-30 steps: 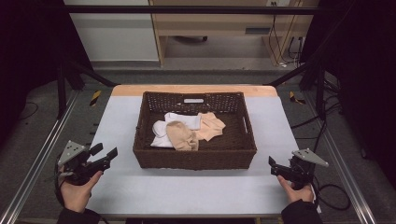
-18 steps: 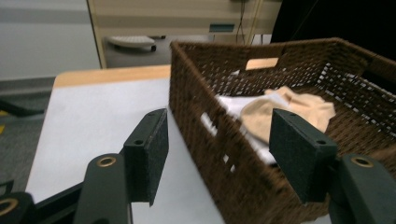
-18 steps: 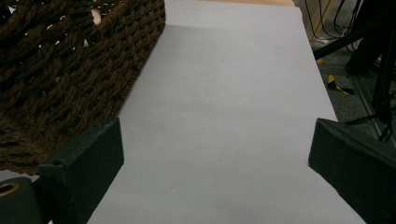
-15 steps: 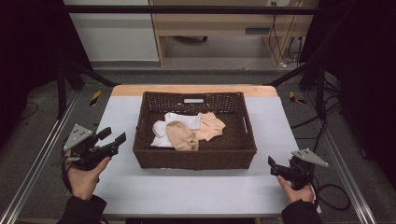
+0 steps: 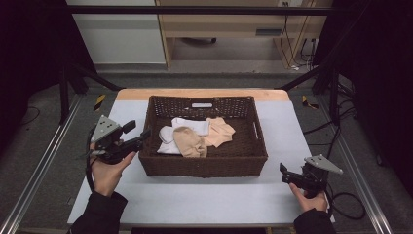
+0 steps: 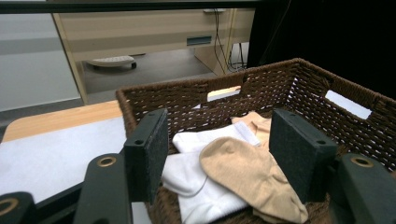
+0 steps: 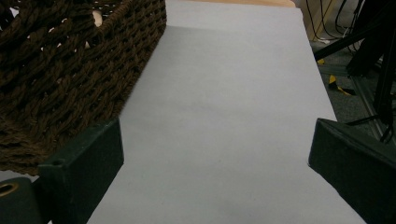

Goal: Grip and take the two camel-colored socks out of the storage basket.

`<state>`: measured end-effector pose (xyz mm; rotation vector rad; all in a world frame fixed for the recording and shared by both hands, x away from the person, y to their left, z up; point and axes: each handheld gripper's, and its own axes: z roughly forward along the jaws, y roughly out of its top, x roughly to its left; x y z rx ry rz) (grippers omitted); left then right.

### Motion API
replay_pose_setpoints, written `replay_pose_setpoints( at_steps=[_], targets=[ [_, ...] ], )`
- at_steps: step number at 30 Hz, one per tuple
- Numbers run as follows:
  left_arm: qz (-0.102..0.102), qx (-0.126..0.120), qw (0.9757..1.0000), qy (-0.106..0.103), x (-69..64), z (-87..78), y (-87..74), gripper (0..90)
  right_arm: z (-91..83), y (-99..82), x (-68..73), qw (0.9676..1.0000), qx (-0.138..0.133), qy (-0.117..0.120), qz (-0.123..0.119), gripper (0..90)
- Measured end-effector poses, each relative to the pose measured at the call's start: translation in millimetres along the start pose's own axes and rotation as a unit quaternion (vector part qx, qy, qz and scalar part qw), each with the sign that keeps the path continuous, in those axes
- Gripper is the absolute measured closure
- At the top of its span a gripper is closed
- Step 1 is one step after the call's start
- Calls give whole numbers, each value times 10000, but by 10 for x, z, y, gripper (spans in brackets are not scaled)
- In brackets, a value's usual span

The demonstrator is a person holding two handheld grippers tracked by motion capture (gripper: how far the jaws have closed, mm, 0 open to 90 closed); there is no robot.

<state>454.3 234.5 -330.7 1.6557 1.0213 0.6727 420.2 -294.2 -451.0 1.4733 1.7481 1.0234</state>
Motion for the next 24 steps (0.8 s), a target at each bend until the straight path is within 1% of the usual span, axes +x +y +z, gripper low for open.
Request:
replay_pose_setpoints(
  at_steps=[4,6,10,15,17,21,24],
  targets=[
    [13,-25,10000,-62,-52,128,63,373,3,4,-1,10000,46,10,-24,36],
    [9,-20,10000,-92,-68,195,94,373,-8,11,-1,10000,-1,2,-32,36],
    [45,-24,9999,-98,-99,302,161,373,-9,12,-3,10000,-7,-11,-17,37],
    [74,-32,10000,-55,-114,448,252,372,-10,10,-9,10000,-4,-4,4,36],
    [69,-15,10000,-46,-112,509,262,371,-12,13,-12,10000,-14,32,19,36],
    [66,24,10000,-19,-105,646,253,370,-17,12,-7,10000,-43,27,-22,33],
    [-7,40,10000,-16,-108,747,261,370,-19,10,-3,10000,-41,56,-18,35]
  ],
)
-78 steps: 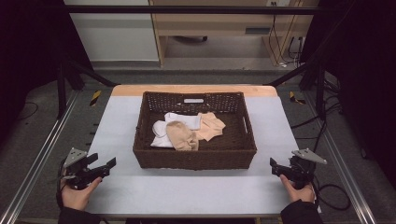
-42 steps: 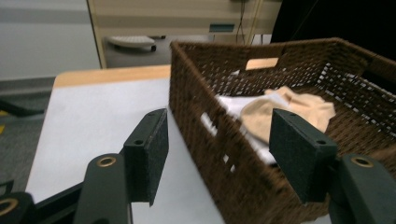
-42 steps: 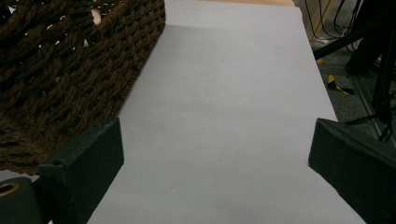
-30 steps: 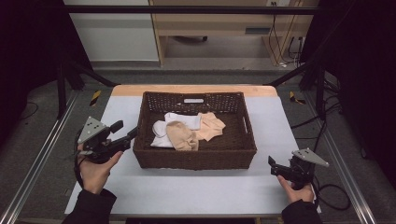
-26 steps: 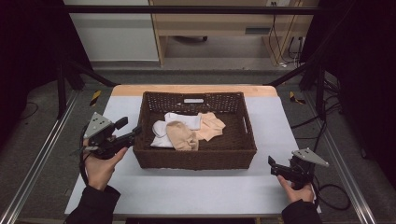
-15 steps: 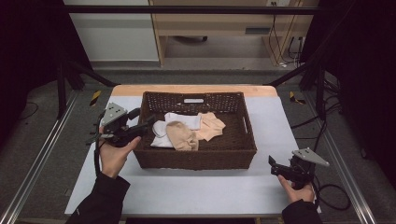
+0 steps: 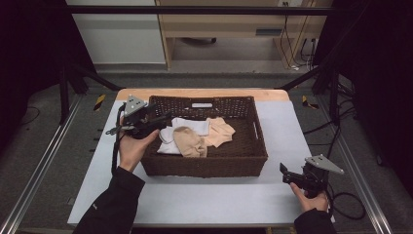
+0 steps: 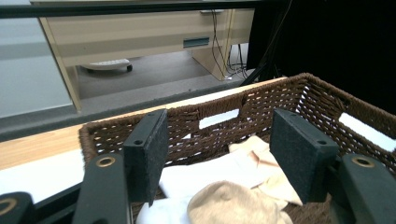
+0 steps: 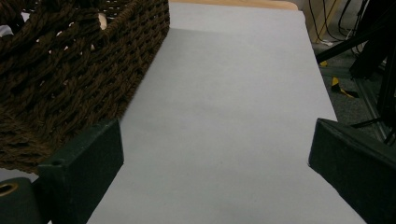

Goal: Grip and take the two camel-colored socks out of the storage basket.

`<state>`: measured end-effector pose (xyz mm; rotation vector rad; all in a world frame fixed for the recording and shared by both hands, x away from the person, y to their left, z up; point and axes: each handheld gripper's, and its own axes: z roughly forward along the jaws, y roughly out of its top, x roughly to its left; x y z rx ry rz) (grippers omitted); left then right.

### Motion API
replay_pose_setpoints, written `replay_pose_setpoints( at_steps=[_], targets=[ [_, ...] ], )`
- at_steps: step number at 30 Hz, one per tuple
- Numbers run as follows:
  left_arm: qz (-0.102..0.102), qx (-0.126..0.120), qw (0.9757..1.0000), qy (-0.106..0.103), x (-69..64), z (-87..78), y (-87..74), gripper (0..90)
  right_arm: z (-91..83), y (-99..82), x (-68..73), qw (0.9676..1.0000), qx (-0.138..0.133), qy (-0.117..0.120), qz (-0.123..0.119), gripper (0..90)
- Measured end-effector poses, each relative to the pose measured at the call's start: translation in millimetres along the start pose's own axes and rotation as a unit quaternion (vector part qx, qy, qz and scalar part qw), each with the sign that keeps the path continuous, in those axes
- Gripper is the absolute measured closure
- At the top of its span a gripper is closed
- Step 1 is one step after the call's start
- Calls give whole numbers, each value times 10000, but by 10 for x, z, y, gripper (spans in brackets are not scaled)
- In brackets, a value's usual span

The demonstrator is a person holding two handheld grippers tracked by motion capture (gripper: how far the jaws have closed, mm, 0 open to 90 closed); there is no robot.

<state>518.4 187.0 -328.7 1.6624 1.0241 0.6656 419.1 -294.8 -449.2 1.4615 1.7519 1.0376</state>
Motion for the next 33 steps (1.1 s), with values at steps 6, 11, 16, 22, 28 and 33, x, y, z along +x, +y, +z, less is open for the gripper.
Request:
replay_pose_setpoints(
  at_steps=[6,11,16,22,28,33],
  targets=[
    [82,42,10000,20,-43,245,8,371,10,-7,-10,10000,24,-16,-8,37],
    [282,181,9994,67,-61,507,-86,367,9,-5,-1,10000,21,-24,-59,38],
    [458,594,9971,135,-7,738,-211,378,16,-3,4,10000,22,-27,-90,41],
    [380,853,9956,-43,22,916,-352,396,16,-9,-9,9999,39,-53,-90,41],
    [431,1142,9925,-106,30,962,-454,441,20,-10,3,9999,39,-56,-138,45],
    [466,1286,9905,-115,64,944,-495,468,34,-14,-8,9999,70,-60,-109,45]
  ],
)
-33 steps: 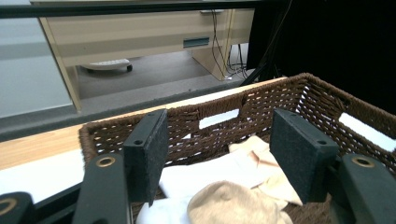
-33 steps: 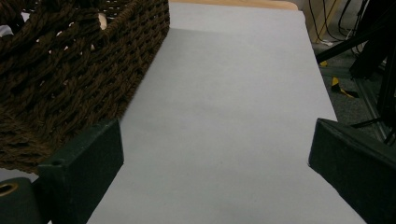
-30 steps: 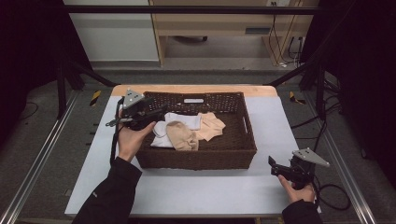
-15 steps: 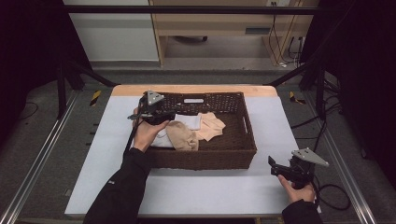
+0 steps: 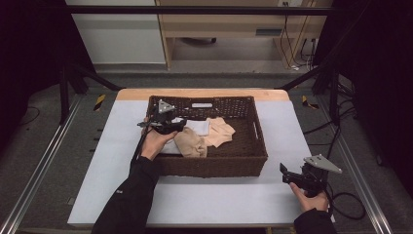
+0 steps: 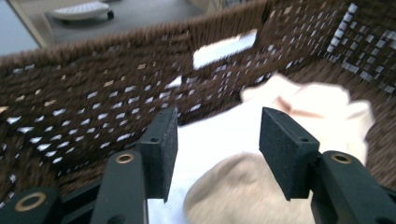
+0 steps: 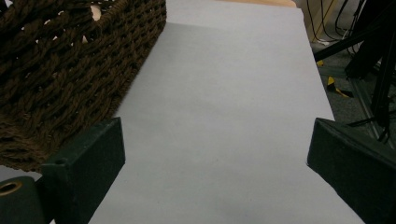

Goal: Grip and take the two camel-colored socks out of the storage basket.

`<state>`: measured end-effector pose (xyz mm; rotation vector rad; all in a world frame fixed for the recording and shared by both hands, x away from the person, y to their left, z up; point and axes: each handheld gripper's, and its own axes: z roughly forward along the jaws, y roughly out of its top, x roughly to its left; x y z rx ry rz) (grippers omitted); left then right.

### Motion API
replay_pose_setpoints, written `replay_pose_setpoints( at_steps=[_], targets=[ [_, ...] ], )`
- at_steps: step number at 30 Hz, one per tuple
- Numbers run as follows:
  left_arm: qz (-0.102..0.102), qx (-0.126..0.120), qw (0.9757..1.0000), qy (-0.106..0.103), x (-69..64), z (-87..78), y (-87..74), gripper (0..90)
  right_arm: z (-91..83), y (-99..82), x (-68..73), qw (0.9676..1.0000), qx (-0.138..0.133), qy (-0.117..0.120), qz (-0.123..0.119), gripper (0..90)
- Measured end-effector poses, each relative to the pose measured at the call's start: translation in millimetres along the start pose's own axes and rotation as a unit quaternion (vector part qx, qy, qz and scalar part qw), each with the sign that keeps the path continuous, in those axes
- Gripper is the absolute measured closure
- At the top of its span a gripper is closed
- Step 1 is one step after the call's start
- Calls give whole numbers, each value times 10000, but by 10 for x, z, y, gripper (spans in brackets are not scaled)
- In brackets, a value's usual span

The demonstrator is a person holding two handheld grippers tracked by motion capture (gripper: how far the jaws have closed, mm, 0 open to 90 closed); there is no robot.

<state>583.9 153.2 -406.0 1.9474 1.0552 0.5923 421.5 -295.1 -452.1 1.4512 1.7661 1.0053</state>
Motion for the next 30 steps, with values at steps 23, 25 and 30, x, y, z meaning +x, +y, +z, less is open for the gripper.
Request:
replay_pose_setpoints(
  at_steps=[23,25,30],
  targets=[
    [653,814,9944,-174,7,181,-136,587,17,2,10,10000,35,-39,-38,52],
    [666,828,9941,-205,3,191,-143,608,19,3,11,10000,29,-44,-34,52],
    [613,901,9937,-262,12,193,-147,726,21,0,14,10000,51,-36,-30,52]
  ],
)
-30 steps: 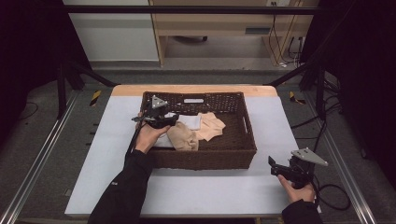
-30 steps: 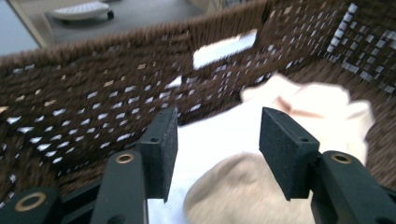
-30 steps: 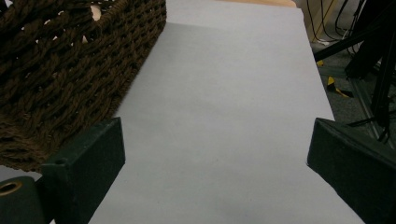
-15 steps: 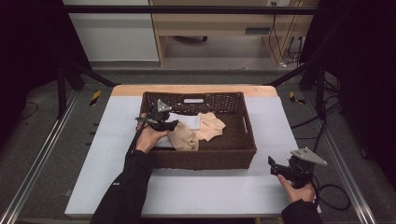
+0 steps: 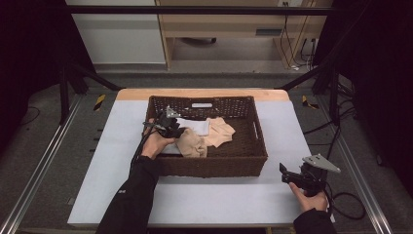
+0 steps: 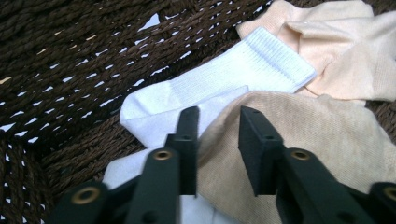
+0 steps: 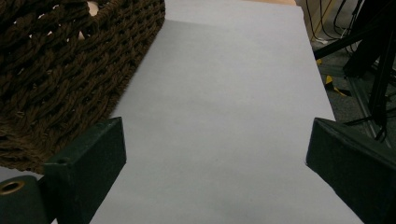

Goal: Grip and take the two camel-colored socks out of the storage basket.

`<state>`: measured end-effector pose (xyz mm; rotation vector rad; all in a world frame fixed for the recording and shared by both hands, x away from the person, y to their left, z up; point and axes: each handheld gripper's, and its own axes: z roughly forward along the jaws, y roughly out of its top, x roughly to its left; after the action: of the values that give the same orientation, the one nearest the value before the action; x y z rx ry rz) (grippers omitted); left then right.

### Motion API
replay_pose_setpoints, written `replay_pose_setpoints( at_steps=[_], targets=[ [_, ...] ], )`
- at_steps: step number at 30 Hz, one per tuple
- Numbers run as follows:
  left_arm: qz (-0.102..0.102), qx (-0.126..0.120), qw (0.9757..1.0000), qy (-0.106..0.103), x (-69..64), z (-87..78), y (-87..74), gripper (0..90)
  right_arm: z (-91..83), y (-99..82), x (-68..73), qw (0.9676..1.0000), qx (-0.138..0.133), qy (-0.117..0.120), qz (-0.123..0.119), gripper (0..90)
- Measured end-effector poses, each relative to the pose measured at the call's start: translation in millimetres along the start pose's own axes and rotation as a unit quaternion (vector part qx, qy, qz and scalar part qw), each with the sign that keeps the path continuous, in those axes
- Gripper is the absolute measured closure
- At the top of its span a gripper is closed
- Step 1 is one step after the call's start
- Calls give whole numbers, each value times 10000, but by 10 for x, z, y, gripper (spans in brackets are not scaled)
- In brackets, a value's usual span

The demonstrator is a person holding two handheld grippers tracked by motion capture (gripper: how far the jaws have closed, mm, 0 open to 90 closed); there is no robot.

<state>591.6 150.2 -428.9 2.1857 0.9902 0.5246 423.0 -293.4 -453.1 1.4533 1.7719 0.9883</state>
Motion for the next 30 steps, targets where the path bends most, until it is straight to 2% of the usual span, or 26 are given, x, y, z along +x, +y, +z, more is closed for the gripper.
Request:
replay_pose_setpoints(
  at_steps=[3,5,7,9,10,12,14,15,16,18,19,21,24,26,27,28,30],
  targets=[
    [25,159,9999,-8,-9,-7,-5,806,-1,1,-1,10000,-7,-4,0,53],
    [89,165,9998,52,-19,-16,3,841,-2,1,-3,10000,-9,-10,3,53],
    [85,133,9998,117,-14,-21,3,838,-4,1,-3,10000,-9,-14,1,54],
    [87,107,9997,196,3,-25,7,773,-10,0,0,10000,-17,-30,-4,55],
    [109,-34,9997,235,23,-41,21,735,-10,-1,1,10000,-26,-37,-3,55],
    [-1,-306,9991,288,57,-52,60,649,-8,-2,-3,10000,-26,-39,4,56],
    [181,-230,9990,338,62,-22,103,564,-2,-2,-10,10000,1,-30,-1,56],
    [264,-277,9987,335,56,13,115,540,-1,-3,-10,10000,0,-34,2,56],
    [225,-315,9989,266,46,42,115,524,-2,-3,-11,10000,-1,-38,-6,56],
    [228,-237,9995,19,25,95,104,513,-4,-2,-13,10000,-19,-37,4,56],
    [247,-191,9995,14,20,97,99,513,-5,-2,-14,10000,-22,-39,8,56],
    [167,-81,9998,-48,26,95,85,558,-3,-1,-16,10000,-14,-36,3,56],
    [107,375,9992,-98,6,130,58,663,-5,-1,-11,10000,-3,-37,-1,56],
    [40,475,9988,-85,-1,115,66,752,-6,-1,-8,10000,1,-39,1,56],
    [-85,525,9985,-114,6,96,70,822,-5,-1,-10,10000,9,-36,-1,57],
    [-240,539,9981,-157,12,77,73,850,-4,-1,-11,10000,11,-41,-2,57],
    [-330,540,9979,-167,18,29,84,863,-4,-2,-14,10000,11,-46,-1,57]
  ],
)
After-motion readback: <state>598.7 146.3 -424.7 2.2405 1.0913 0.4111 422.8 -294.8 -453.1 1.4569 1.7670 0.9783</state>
